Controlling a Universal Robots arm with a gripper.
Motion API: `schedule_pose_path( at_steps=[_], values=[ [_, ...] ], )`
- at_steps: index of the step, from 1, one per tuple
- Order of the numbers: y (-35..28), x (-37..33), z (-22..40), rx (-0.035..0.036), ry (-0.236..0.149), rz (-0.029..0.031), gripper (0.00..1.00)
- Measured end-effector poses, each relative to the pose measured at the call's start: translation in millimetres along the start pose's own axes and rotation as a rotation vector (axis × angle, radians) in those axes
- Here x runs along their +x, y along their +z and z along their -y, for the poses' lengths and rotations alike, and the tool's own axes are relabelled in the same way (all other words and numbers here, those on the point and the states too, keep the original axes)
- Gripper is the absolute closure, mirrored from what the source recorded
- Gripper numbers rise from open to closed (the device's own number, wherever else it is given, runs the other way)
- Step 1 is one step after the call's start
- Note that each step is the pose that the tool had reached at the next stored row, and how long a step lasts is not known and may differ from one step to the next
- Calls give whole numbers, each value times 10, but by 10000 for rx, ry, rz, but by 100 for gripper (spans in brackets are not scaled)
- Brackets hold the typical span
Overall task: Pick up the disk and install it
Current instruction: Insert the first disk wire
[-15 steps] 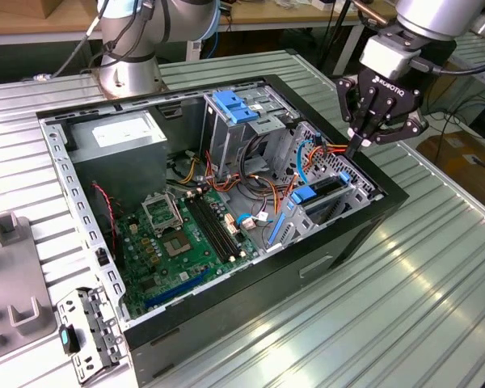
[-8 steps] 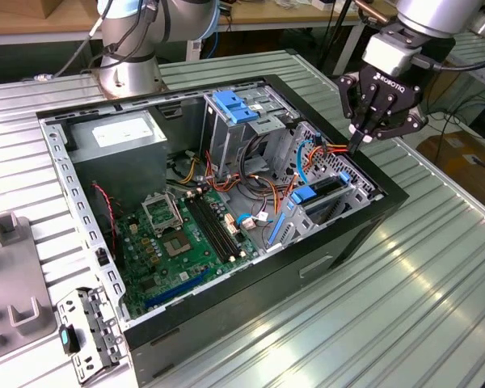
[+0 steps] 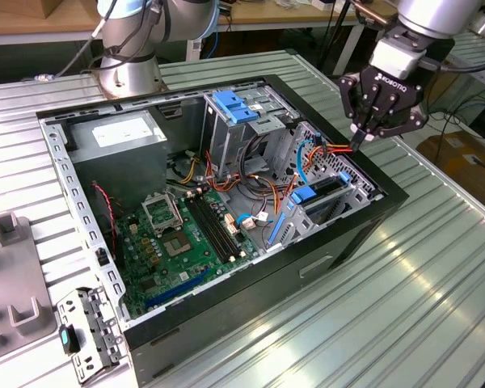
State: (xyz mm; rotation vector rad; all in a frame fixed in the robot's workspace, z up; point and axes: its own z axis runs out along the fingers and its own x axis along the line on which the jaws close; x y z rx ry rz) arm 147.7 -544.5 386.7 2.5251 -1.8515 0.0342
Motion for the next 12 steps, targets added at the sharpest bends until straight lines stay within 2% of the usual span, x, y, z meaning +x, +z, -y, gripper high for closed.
schedule_pose_path(
  at_steps=[2,3,7,12],
  values=[
    [7,0,1,15,-617,2,89],
    [7,0,2,17,-737,3,89],
    [8,-6,31,18,-821,-1,89],
    [8,-7,32,19,-880,-1,89]
  ],
)
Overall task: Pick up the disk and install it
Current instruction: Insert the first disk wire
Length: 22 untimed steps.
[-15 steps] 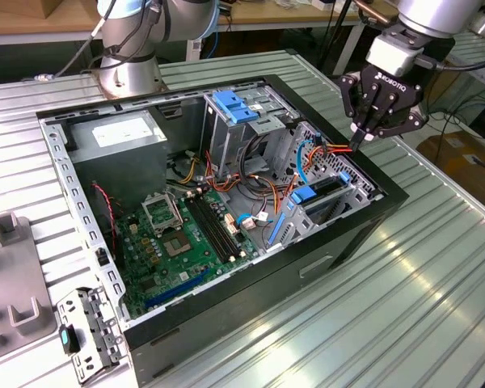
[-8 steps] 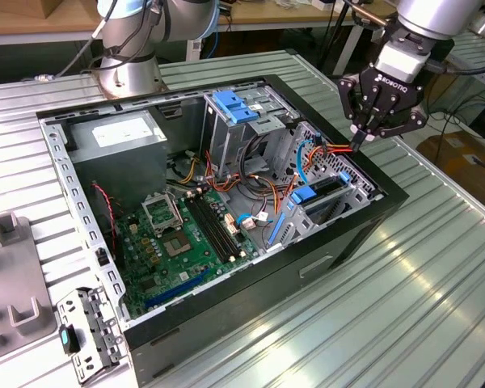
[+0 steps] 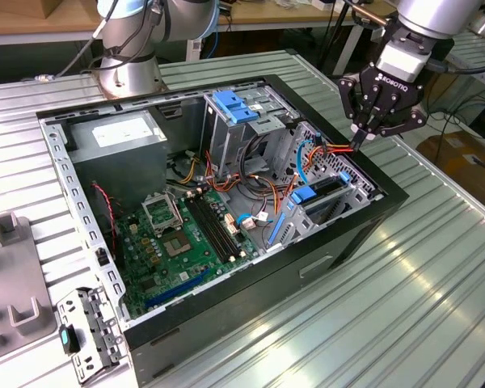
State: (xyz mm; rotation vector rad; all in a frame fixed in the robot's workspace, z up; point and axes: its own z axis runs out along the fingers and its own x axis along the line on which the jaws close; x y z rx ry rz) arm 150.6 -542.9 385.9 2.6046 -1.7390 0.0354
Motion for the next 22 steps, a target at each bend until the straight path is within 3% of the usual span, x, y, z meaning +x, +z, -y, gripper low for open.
schedule_pose_path(
  at_steps=[16,22],
  values=[
    [0,0,0,0,-23,0,89],
    [19,3,9,24,-1018,-2,89]
  ],
)
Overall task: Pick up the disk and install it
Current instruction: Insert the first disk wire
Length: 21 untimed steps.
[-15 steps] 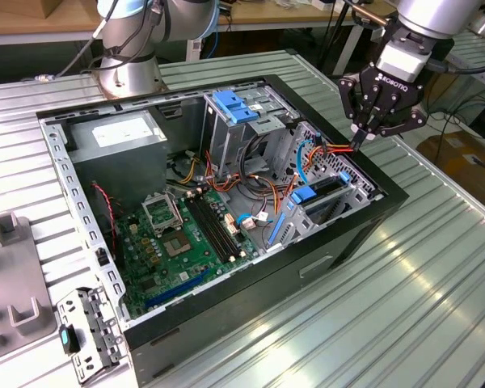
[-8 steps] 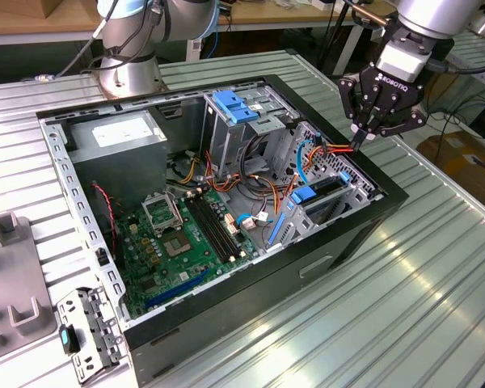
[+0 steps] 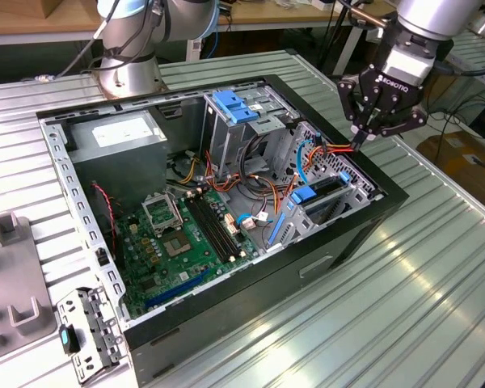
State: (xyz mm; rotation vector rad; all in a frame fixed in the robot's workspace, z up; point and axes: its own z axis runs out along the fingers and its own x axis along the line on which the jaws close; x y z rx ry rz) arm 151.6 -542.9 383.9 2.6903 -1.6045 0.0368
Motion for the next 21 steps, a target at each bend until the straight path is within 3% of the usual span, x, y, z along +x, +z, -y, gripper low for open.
schedule_pose_path(
  at_steps=[8,11,12,15,16,21],
  values=[
    [25,38,248,-55,-116,-106,89],
    [33,38,260,-57,-218,-119,89],
    [35,38,261,-54,-325,-119,82],
    [51,38,264,-20,-975,-124,81],
    [59,38,263,-9,-1229,-126,75],
    [96,35,259,26,-2077,-111,74]
  ],
)
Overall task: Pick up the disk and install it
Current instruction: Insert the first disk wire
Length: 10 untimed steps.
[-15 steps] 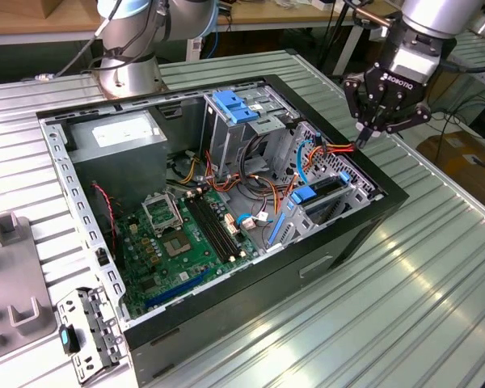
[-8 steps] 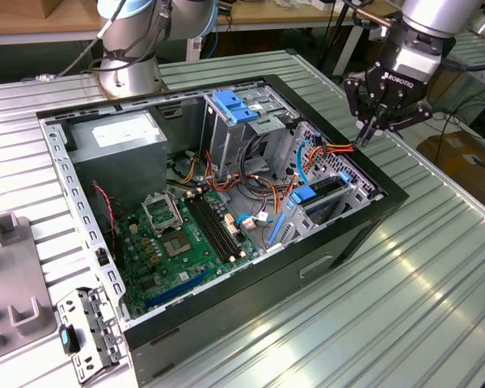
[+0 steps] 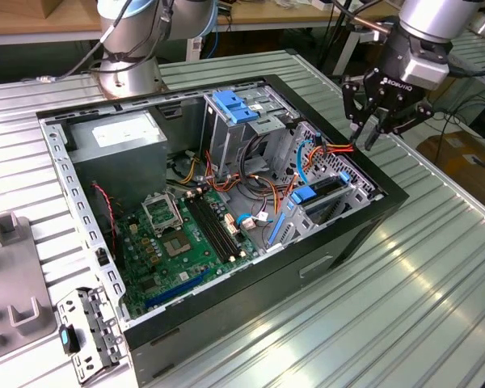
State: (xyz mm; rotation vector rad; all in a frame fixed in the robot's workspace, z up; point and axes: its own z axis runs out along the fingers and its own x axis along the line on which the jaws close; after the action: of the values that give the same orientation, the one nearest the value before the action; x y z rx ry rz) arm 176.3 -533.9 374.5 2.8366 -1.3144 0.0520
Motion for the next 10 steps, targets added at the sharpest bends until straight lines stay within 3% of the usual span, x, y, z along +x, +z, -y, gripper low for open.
schedule_pose_path(
  at_steps=[1,7,9,10],
  values=[
    [16,-5,-5,12,-85,10,67],
    [83,-23,-23,51,-653,-2,69],
    [82,-27,-28,60,-871,-2,82],
    [79,-31,-33,65,-982,0,83]
  ],
)
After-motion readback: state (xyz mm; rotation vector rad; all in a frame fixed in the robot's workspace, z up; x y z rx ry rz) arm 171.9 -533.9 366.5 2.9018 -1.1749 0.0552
